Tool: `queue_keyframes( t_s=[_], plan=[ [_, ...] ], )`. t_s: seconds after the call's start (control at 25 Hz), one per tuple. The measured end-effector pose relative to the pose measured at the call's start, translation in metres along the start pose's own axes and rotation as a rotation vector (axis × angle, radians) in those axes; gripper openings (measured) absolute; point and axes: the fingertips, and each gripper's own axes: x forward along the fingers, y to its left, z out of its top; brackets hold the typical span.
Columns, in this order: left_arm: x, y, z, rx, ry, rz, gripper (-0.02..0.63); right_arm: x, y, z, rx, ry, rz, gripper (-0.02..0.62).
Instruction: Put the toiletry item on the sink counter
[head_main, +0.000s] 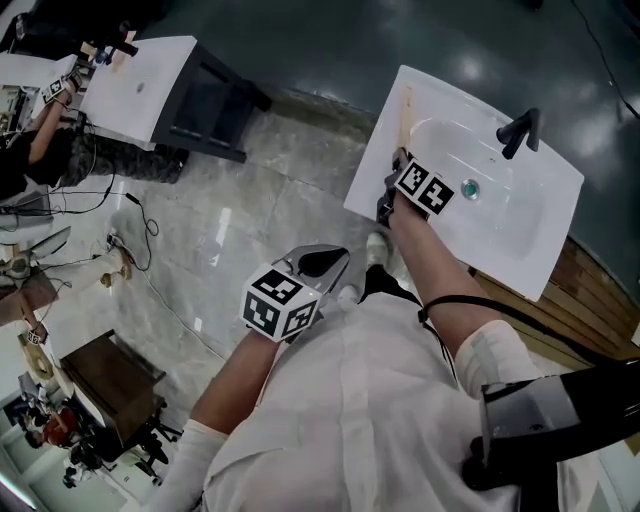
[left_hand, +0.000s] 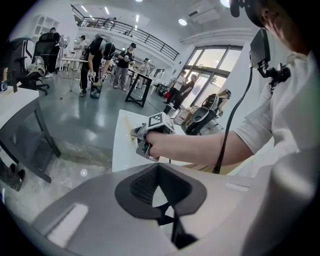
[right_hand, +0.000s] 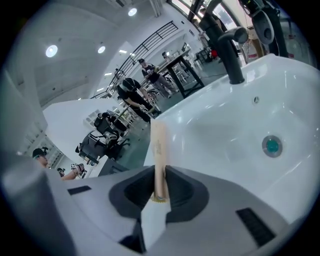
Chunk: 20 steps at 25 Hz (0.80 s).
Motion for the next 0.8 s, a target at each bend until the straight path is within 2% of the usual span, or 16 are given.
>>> queue_keyframes(
  t_s=[0.16, 0.28, 0.4, 0.8],
  plan=[
    [-0.001, 0.002, 0.0, -0.011, -0.001, 0.002, 0.006, 0.002, 0.005, -0.003, 0.016, 0.012, 0.027, 0.043],
    [0.001, 0.004, 0.0, -0.018, -0.003, 0.004, 0.006, 0.005, 0.01, -0.006, 0.013, 0.026, 0.057, 0.092],
    [0.001, 0.005, -0.002, -0.02, -0.003, 0.0, 0.006, 0.006, 0.015, -0.007, -0.002, 0.035, 0.08, 0.112],
    [0.006, -0.001, -0.003, -0.006, -0.004, -0.014, 0.006, -0.002, 0.017, -0.013, -0.043, 0.062, 0.116, 0.14]
  ],
)
